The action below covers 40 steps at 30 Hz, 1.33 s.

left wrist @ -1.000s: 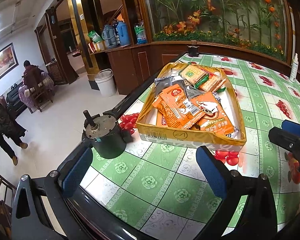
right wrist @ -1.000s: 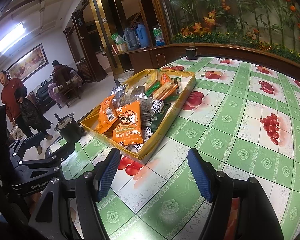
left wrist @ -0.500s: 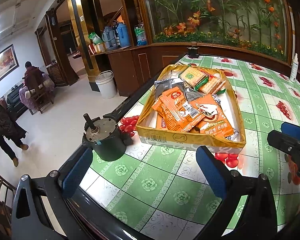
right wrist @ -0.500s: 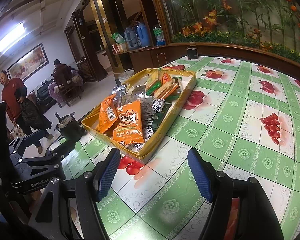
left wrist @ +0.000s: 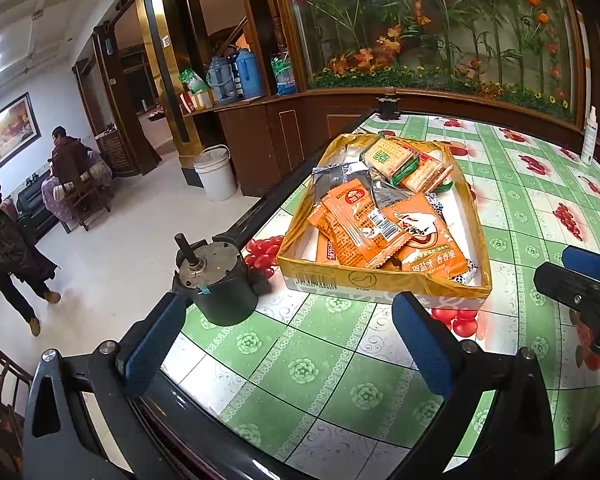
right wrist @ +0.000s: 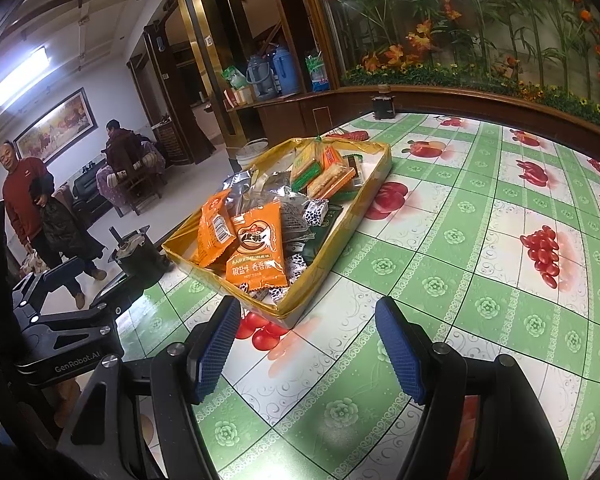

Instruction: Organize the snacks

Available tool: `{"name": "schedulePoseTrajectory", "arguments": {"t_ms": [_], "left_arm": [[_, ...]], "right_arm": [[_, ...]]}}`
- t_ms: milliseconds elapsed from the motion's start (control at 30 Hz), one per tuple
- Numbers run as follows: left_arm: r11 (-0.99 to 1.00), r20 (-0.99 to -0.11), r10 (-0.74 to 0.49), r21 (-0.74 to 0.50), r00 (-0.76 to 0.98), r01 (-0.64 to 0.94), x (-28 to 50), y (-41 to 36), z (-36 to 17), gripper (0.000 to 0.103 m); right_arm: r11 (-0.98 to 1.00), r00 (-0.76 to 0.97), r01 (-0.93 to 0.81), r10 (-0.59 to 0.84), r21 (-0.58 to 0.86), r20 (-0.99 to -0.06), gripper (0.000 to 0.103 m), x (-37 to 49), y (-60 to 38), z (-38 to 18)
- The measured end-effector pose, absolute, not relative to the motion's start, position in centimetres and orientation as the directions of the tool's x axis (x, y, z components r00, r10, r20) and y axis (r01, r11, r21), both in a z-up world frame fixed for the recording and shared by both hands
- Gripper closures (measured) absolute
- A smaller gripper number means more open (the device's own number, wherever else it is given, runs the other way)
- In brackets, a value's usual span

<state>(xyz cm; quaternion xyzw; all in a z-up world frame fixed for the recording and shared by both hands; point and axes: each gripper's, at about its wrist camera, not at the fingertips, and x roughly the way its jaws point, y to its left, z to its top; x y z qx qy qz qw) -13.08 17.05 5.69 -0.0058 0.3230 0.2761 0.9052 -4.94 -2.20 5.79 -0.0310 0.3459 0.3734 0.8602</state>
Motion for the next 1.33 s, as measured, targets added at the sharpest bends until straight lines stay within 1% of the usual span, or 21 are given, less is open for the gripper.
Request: {"name": "schedulePoseTrajectory", "arguments": {"t_ms": [867, 1100, 1333], "left_arm": [[0.834, -0.579, 0.515, 0.171, 0.632, -0.524, -13.1, 17.9, 6.1, 0.0], [0.828, -0.594, 0.509, 0.142, 0.623, -0.542, -13.3, 18.6, 6.3, 0.0], [0.818, -0.59, 0.52, 0.136, 0.617, -0.559, -13.8, 19.0, 6.5, 0.0]], "right_arm": [[0.718, 0.481, -0.666, 0.622, 0.204, -0.618, 0.032, -4.9, -2.2, 5.7], [0.718, 0.481, -0.665, 0.621, 0.204, -0.618, 0.032, -4.9, -2.2, 5.7], [0.719, 0.482, -0.665, 0.621, 0.204, -0.618, 0.032, -4.9, -2.2, 5.7]]}}
